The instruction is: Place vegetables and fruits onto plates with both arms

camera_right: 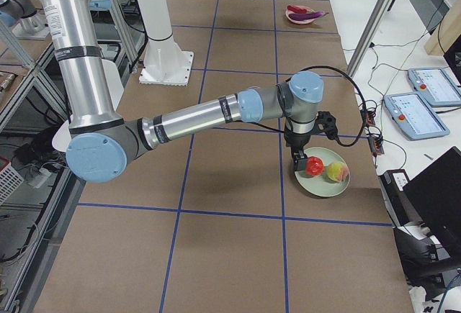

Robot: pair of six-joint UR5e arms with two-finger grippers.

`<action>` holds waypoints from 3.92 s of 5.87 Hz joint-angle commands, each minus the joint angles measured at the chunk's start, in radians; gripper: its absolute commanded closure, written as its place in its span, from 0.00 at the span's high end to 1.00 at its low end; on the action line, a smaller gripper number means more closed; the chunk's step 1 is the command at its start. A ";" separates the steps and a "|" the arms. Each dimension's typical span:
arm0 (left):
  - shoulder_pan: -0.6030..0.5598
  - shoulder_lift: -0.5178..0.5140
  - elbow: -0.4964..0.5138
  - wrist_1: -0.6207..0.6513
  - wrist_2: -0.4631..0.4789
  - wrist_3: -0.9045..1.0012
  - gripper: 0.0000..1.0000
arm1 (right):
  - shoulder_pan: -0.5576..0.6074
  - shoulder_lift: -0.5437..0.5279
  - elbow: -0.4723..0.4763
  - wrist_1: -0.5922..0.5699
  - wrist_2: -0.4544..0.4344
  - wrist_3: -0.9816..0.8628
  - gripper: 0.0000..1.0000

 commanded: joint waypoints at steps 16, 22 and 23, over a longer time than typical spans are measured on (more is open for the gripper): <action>-0.051 0.273 -0.245 -0.027 -0.035 0.006 1.00 | 0.005 -0.322 0.131 0.206 0.005 0.019 1.00; -0.051 0.270 -0.245 -0.027 -0.035 0.006 1.00 | 0.005 -0.320 0.130 0.206 0.005 0.014 1.00; -0.051 0.266 -0.245 -0.027 -0.035 0.007 1.00 | 0.005 -0.320 0.131 0.206 0.005 0.014 1.00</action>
